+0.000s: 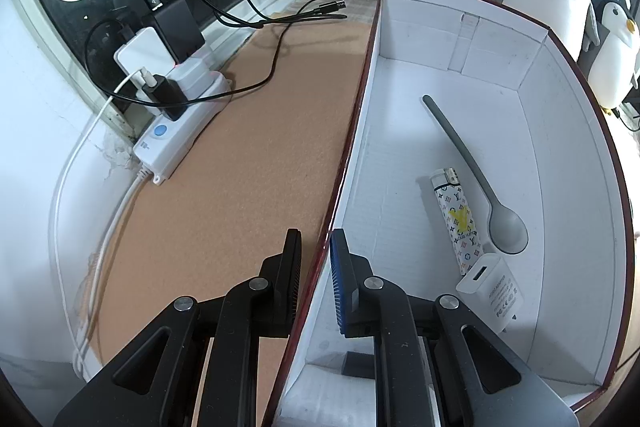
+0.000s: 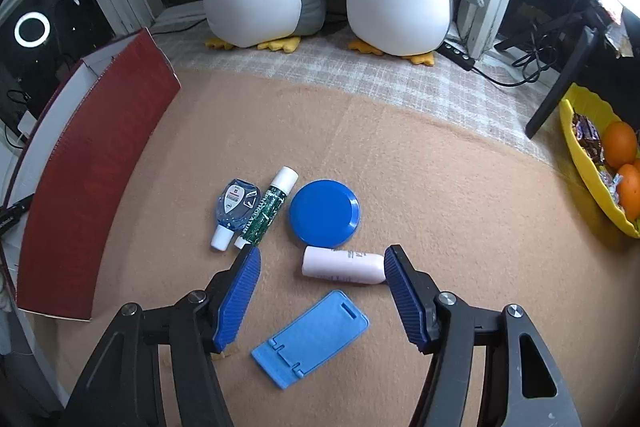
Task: Organize rigid objects
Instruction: 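Move the right tool to the blue round lid and close on it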
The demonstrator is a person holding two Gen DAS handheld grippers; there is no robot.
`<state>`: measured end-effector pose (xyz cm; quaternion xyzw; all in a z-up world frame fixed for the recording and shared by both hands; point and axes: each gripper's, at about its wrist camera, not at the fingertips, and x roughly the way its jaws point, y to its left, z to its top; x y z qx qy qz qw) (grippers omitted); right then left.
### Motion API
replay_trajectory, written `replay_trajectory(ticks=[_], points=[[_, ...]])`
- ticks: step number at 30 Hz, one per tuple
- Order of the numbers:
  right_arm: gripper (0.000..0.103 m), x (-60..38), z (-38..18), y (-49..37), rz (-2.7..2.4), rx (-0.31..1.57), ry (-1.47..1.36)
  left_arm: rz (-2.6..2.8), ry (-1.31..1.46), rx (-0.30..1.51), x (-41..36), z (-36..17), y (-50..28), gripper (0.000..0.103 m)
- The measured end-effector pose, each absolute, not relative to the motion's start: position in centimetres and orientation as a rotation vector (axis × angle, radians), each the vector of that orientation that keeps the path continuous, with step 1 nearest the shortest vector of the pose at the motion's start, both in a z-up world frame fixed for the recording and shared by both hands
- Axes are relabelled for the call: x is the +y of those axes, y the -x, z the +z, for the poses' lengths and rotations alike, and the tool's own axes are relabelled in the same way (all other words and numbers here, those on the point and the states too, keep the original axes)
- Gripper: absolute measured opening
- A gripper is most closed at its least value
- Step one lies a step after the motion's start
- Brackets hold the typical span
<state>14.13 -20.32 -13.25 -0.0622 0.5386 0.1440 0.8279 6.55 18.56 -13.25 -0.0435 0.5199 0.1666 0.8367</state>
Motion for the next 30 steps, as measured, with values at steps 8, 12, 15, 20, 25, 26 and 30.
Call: replay_trajectory(ticks=[8, 12, 15, 20, 25, 26, 30], points=[[0.060, -19.3, -14.7, -15.8, 0.313, 1.180, 0.167, 0.352, 0.090, 1.095, 18.4, -12.6, -5.8, 0.014], [0.060, -19.2, -15.4, -16.4, 0.308, 1.197, 0.192, 0.352, 0.098, 1.095, 18.5, -12.4, -5.5, 0.014], [0.060, -19.2, -15.7, -16.9, 0.304, 1.211, 0.202, 0.354, 0.101, 1.097, 18.5, -12.3, -5.4, 0.014], [0.056, -19.2, -16.6, -17.8, 0.299, 1.237, 0.222, 0.356, 0.107, 1.097, 18.5, -12.2, -5.3, 0.014], [0.055, -18.8, -17.2, -18.4, 0.303, 1.255, 0.242, 0.357, 0.112, 1.098, 18.6, -12.2, -5.3, 0.014], [0.052, -18.7, -17.3, -18.5, 0.305, 1.260, 0.244, 0.357, 0.112, 1.098, 18.5, -12.2, -5.3, 0.014], [0.046, -18.4, -17.5, -18.7, 0.307, 1.268, 0.244, 0.356, 0.117, 1.098, 18.6, -12.2, -5.3, 0.014]])
